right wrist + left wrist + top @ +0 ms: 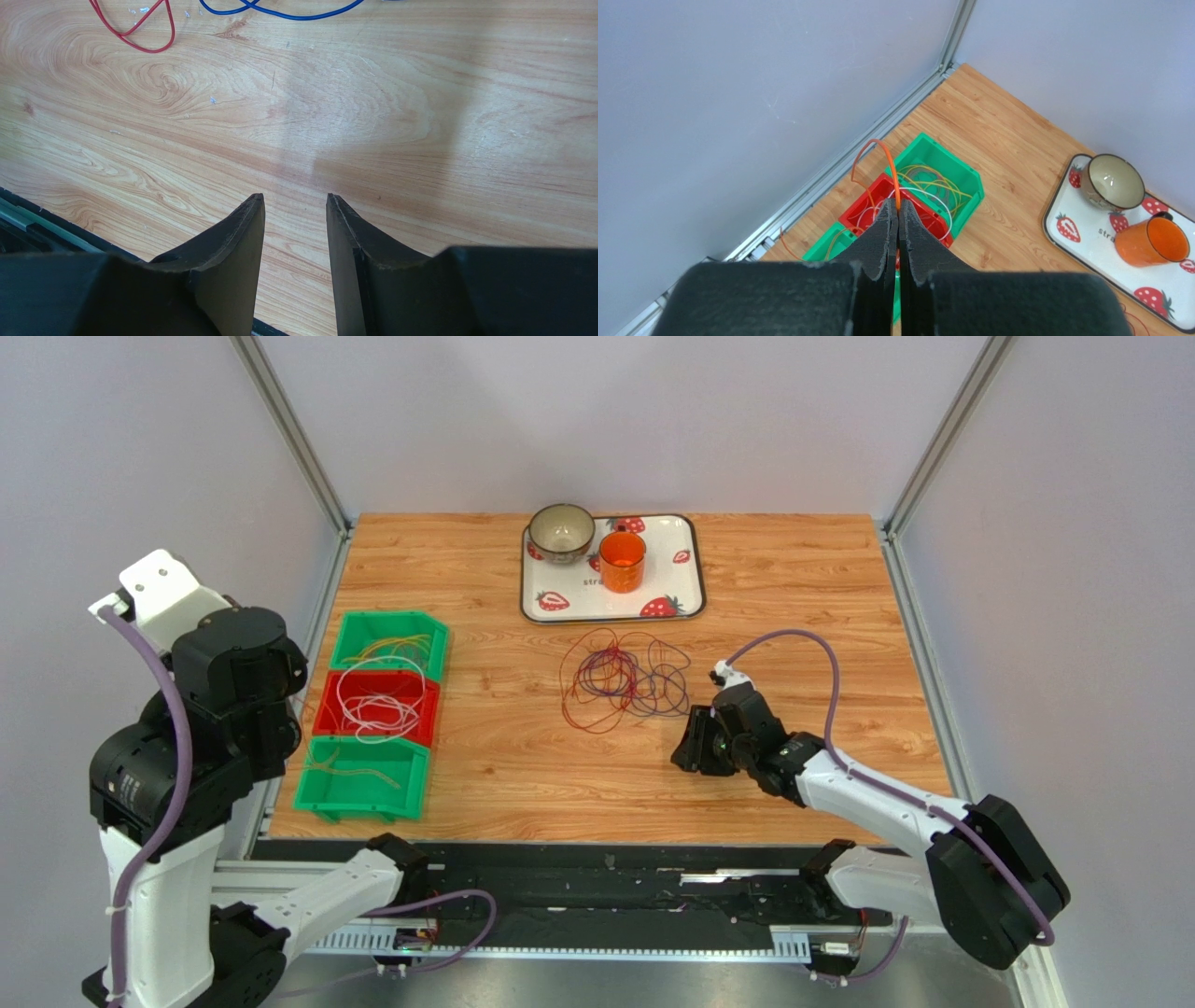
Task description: Untangle the cables
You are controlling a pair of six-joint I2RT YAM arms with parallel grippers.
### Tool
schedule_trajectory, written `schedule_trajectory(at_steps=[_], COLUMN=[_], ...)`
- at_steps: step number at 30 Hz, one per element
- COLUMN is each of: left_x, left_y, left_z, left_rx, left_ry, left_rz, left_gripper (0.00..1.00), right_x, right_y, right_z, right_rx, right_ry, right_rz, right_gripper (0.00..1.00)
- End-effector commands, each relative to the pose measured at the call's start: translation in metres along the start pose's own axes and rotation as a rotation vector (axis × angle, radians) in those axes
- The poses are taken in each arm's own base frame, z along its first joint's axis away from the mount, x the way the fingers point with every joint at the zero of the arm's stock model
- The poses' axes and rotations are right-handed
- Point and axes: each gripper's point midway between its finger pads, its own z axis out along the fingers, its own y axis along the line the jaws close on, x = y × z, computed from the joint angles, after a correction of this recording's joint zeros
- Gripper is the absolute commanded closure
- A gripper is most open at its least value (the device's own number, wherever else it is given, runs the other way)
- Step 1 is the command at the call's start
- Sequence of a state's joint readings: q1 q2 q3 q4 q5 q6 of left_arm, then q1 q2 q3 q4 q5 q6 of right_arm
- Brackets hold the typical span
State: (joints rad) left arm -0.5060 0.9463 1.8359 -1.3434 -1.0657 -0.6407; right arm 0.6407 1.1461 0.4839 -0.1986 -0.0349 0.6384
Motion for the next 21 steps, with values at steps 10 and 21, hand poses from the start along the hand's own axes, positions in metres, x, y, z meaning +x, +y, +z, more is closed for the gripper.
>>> schedule_trajectory(at_steps=[10, 21], left_x=[0.073, 0.091], left_y=[0.049, 0.063], left_z=[0.004, 0.013], left_rx=[-0.163, -0.267], left_ry=[0.131, 0.149], left_rz=[0.222, 0.291], left_gripper=[1.00, 1.00], right_x=[-0.015, -0.015], right_y=[0.016, 0.016], right_z=[-0.001, -0.003], right_rx=[-0.044, -0.055], right_ry=[-0.030, -0.037], right_rz=[-0.026, -0.026], right_gripper=[0.59, 0.59])
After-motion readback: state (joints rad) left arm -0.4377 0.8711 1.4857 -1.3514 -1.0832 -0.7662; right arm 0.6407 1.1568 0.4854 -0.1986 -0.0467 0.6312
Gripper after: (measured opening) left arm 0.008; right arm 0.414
